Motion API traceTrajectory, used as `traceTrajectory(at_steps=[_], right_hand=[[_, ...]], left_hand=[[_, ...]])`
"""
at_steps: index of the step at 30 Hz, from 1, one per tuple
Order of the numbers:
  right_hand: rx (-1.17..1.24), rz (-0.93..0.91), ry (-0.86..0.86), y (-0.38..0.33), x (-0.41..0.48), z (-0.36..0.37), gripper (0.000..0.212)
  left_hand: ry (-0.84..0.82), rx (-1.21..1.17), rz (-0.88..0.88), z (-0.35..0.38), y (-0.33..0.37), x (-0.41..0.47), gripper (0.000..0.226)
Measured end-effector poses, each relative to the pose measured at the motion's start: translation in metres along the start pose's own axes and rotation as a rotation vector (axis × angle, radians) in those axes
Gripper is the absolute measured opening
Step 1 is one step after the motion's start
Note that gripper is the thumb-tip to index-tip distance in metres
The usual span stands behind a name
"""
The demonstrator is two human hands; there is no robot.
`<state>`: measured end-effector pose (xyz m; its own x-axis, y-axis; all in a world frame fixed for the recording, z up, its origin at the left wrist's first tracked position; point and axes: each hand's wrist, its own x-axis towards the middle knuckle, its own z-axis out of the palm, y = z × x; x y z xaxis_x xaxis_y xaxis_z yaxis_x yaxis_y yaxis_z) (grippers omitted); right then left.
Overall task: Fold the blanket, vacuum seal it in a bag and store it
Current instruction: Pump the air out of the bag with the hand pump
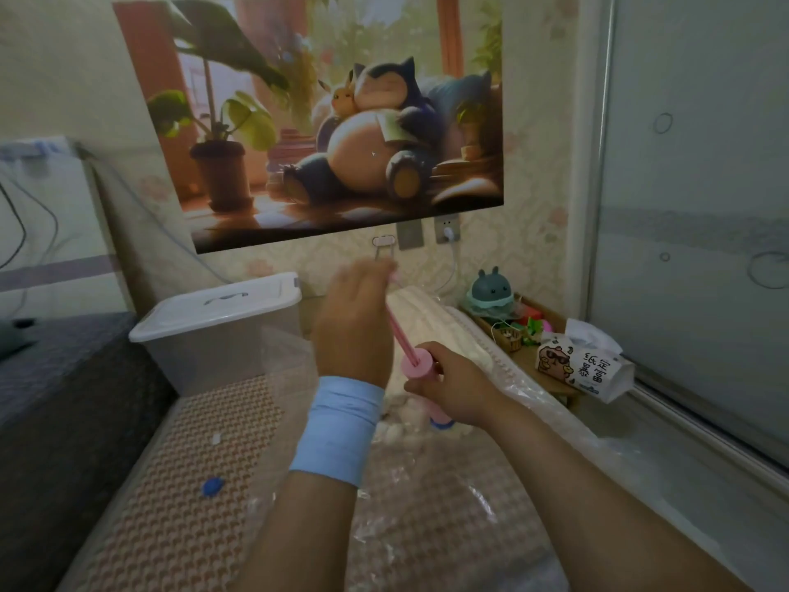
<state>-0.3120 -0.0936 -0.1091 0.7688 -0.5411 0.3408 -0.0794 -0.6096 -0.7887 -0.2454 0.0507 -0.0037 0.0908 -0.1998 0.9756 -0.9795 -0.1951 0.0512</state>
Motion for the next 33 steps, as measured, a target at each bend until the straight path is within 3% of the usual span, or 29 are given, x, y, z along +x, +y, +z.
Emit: traceTrajectory(at_steps=[2, 4, 6, 9, 10, 12, 16, 19, 21, 25, 29, 33], right_hand=[[-0.012, -0.011, -0.010, 0.002, 0.001, -0.001, 0.034], [-0.037, -0.009, -0.020, 0.002, 0.003, -0.001, 0.036], [-0.042, -0.004, -0.022, 0.000, 0.002, 0.001, 0.036], [-0.032, 0.001, -0.026, -0.005, -0.003, 0.001, 0.039], [-0.026, -0.002, -0.028, -0.006, -0.004, 0.001, 0.039], [-0.009, 0.006, -0.010, -0.005, -0.005, 0.000, 0.033], [0.009, 0.007, -0.004, 0.001, -0.004, -0.006, 0.033], [0.001, 0.006, -0.011, 0.002, -0.005, -0.009, 0.035], [-0.010, -0.001, -0.023, 0.000, -0.005, -0.008, 0.036], [-0.016, -0.006, -0.020, -0.005, -0.010, -0.005, 0.041], [-0.006, -0.028, 0.011, -0.012, -0.016, -0.012, 0.034], [-0.037, -0.019, 0.093, -0.005, -0.013, -0.020, 0.036]], left_hand=[[0.145, -0.030, 0.038, -0.008, 0.001, 0.010, 0.024], [0.107, -0.046, 0.017, 0.001, -0.001, -0.002, 0.025], [-0.144, -0.044, -0.052, 0.017, -0.004, -0.027, 0.031], [-0.681, -0.065, -0.180, 0.034, -0.005, -0.055, 0.031], [-0.731, -0.051, -0.179, 0.035, -0.005, -0.054, 0.032], [-0.663, 0.002, -0.132, 0.028, -0.003, -0.040, 0.033], [-0.043, 0.041, 0.053, 0.002, 0.003, 0.003, 0.035], [0.123, -0.011, 0.077, -0.004, 0.008, 0.006, 0.026], [0.012, -0.033, 0.055, 0.009, 0.005, -0.014, 0.029], [-0.646, -0.127, -0.196, 0.040, -0.003, -0.060, 0.032], [-0.599, -0.399, -0.453, 0.046, -0.004, -0.064, 0.033], [-0.578, -0.693, -0.773, 0.050, -0.010, -0.066, 0.063]])
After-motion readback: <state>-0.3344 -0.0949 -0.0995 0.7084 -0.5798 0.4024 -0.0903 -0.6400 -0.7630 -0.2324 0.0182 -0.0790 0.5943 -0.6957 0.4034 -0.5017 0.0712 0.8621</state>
